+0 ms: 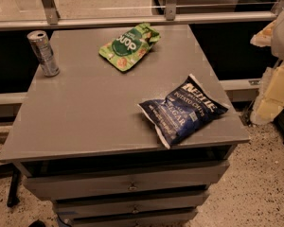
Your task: Knock redbull can over
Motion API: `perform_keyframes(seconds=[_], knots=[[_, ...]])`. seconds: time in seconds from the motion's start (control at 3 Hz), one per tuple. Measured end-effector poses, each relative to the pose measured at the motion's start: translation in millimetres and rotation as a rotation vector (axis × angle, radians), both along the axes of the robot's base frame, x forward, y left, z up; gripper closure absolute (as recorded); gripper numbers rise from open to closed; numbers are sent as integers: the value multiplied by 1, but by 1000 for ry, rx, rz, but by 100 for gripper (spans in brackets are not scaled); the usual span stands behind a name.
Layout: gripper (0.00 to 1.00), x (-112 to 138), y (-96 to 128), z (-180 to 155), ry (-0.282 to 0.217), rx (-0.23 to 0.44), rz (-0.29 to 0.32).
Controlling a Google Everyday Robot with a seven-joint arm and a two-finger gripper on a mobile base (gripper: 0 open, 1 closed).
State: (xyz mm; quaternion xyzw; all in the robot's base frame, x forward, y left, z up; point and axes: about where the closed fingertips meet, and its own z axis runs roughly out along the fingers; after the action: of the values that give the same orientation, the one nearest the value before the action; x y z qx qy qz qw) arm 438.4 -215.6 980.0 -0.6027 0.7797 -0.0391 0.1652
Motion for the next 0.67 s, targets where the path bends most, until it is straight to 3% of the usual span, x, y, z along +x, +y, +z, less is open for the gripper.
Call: perform_keyframes(seconds=[0.33,0.67], knots=[[0,0,0,0,0,0,0],[0,22,21,-8,-28,79,4]])
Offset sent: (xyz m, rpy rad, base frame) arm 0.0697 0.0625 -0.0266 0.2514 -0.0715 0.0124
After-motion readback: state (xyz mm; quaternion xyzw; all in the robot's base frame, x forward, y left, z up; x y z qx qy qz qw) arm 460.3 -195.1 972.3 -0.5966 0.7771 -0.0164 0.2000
